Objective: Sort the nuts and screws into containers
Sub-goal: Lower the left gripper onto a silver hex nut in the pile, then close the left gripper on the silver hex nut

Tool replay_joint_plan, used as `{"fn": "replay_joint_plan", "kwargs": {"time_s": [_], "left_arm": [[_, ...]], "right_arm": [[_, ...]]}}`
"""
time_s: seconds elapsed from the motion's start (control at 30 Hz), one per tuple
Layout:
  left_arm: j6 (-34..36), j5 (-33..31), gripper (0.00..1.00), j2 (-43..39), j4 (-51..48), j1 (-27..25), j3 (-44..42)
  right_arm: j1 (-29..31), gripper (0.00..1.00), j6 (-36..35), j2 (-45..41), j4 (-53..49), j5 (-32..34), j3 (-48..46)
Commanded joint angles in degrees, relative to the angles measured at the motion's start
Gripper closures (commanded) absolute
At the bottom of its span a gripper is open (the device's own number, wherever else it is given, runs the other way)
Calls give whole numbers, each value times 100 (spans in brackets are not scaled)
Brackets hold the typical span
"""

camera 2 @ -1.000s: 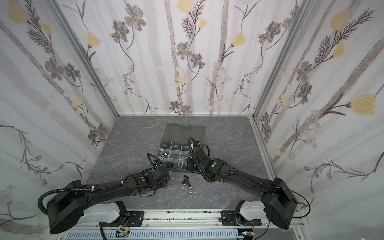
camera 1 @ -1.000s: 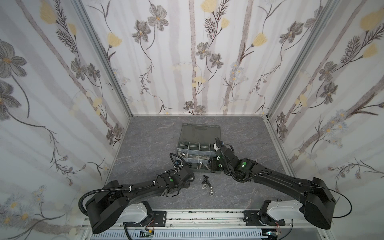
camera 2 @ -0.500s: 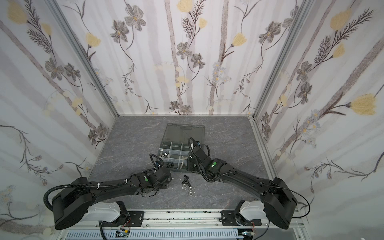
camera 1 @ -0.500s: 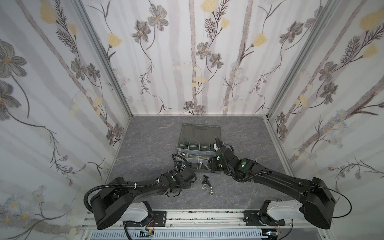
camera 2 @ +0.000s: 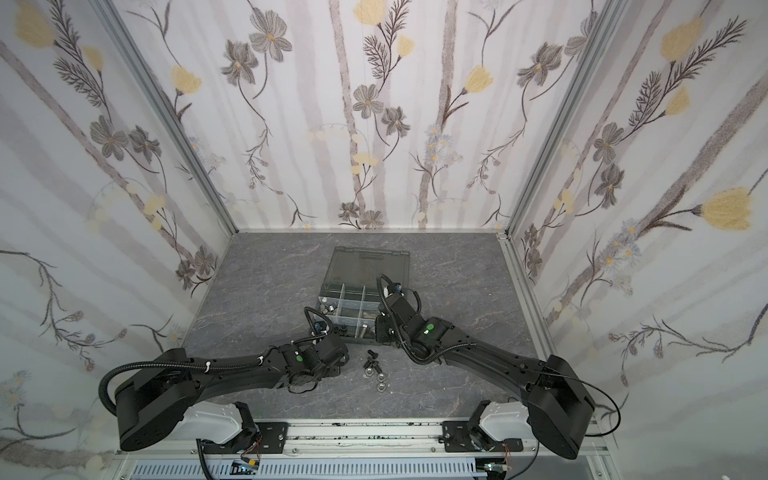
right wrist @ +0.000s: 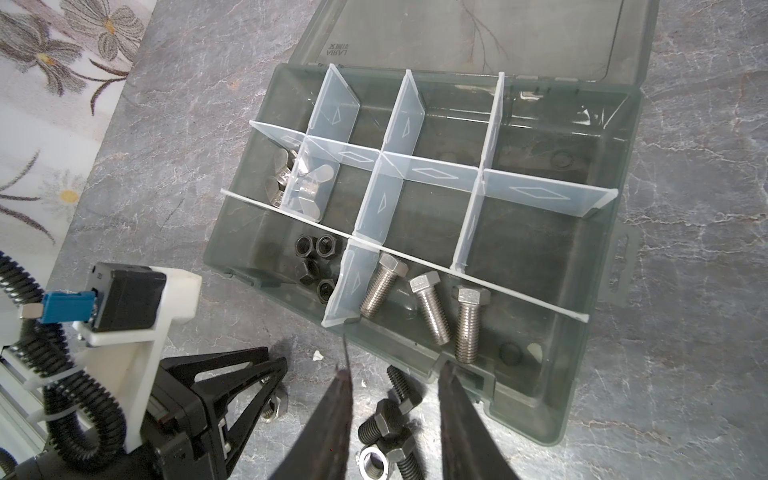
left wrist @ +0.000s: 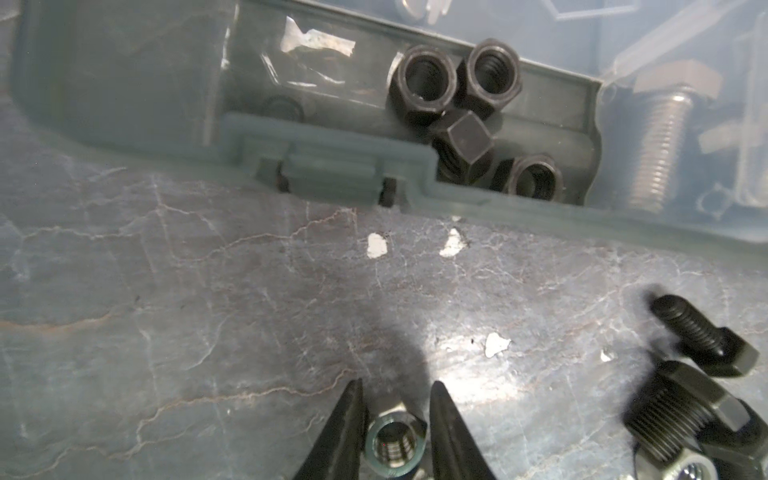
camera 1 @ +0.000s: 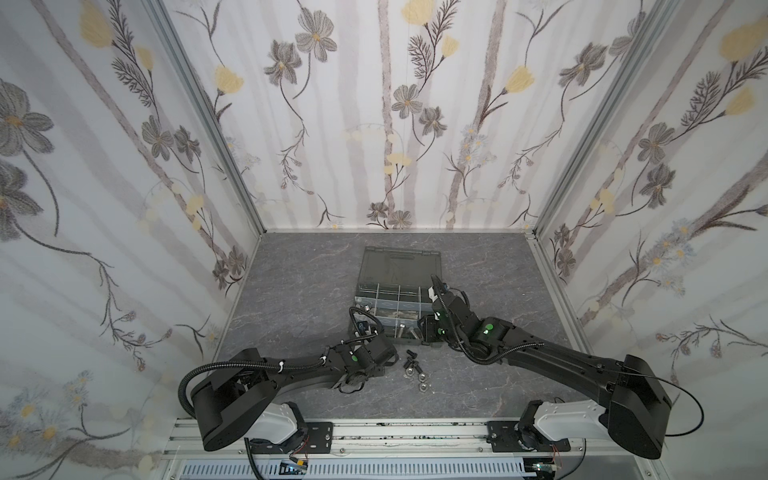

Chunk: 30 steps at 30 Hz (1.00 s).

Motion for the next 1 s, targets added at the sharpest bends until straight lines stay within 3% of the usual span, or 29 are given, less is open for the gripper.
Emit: {"fn": "replay_joint_plan", "kwargs": {"time_s": [0.0, 0.97], "left_arm": [[-110, -46, 71, -37, -341, -7, -25], [247, -358, 75, -447, -416, 146, 191]], "right_arm": [[-32, 64, -25, -45, 209, 23, -33], [-91, 65, 4, -98, 189, 67, -3]]}}
